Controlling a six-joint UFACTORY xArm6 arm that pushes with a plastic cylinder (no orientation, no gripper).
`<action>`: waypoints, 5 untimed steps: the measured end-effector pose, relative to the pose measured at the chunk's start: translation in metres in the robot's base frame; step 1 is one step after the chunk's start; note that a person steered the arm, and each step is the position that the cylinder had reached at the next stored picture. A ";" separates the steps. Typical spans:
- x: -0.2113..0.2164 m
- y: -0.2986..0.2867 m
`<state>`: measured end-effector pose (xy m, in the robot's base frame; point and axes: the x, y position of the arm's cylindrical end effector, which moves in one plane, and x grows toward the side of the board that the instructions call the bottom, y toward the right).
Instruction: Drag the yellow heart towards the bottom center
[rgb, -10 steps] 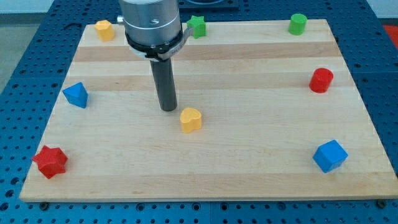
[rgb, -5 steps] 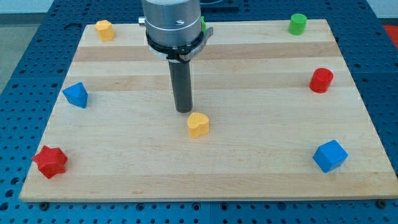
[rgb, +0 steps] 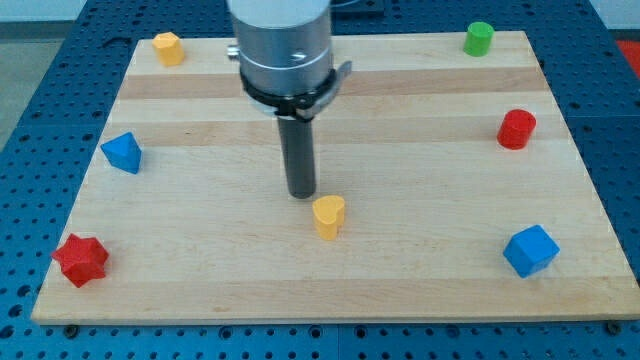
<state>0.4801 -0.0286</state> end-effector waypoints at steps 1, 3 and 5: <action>0.013 0.017; 0.036 0.027; 0.037 0.036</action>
<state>0.5167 0.0070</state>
